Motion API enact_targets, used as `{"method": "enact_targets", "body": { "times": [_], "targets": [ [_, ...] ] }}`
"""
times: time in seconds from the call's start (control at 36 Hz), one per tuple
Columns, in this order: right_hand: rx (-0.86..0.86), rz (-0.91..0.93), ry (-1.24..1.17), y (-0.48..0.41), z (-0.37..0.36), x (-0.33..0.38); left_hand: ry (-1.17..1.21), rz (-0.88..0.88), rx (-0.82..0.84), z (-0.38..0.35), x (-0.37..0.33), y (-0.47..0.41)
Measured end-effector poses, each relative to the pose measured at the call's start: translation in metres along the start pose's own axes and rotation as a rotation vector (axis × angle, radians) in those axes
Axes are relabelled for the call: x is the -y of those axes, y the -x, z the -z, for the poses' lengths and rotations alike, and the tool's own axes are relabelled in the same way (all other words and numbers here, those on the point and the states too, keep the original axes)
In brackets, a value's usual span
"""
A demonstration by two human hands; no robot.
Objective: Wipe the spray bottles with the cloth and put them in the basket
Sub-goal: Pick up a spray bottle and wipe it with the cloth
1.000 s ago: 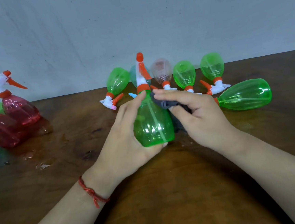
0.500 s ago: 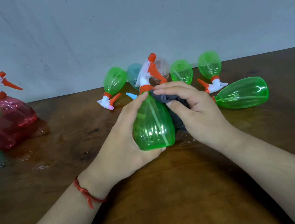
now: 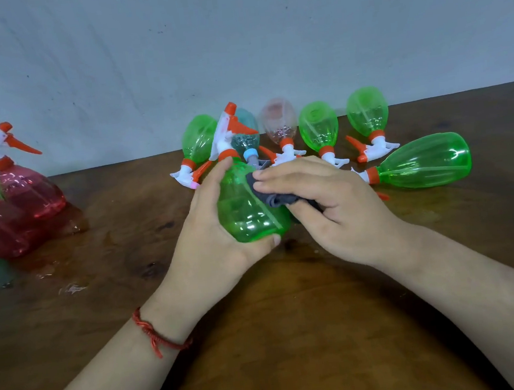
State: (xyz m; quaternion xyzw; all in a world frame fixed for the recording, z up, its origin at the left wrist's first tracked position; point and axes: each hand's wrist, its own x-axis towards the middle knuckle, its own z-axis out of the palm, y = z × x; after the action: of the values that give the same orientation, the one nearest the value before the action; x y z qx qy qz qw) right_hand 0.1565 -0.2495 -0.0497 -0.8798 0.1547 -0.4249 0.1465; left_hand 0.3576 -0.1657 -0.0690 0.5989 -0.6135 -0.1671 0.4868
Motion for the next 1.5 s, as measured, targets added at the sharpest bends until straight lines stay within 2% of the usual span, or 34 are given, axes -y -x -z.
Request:
{"method": "enact_targets", "body": {
  "times": [0.17, 0.36, 0.53, 0.69, 0.75, 0.89, 1.11, 1.5],
  "targets": [
    [0.073, 0.103, 0.028, 0.002, 0.000, 0.002, 0.159, 0.094, -0.114, 0.002, -0.008, -0.003],
    [0.081, 0.123, 0.031, 0.002, 0.000, 0.004, 0.237, 0.119, -0.099, 0.003, -0.010, -0.004],
    [0.014, 0.038, 0.022, 0.002, -0.003, 0.002, -0.005, 0.025, -0.037, 0.005, -0.003, -0.001],
    [-0.067, -0.091, 0.049, -0.001, 0.000, -0.006, -0.101, -0.078, 0.090, -0.006, -0.011, 0.006],
    [-0.078, -0.175, -0.013, -0.002, 0.002, -0.007, -0.122, -0.111, 0.112, -0.009, -0.015, 0.010],
    [-0.145, -0.378, -0.360, -0.004, 0.001, -0.001, -0.052, -0.132, 0.075, -0.010, -0.014, 0.009],
    [-0.211, -0.412, -0.524, -0.005, -0.001, 0.000, 0.101, -0.086, 0.141, -0.002, -0.013, 0.008],
    [-0.153, -0.296, -0.239, 0.000, -0.004, -0.004, -0.105, -0.239, 0.151, -0.003, -0.008, 0.005]
  ]
}}
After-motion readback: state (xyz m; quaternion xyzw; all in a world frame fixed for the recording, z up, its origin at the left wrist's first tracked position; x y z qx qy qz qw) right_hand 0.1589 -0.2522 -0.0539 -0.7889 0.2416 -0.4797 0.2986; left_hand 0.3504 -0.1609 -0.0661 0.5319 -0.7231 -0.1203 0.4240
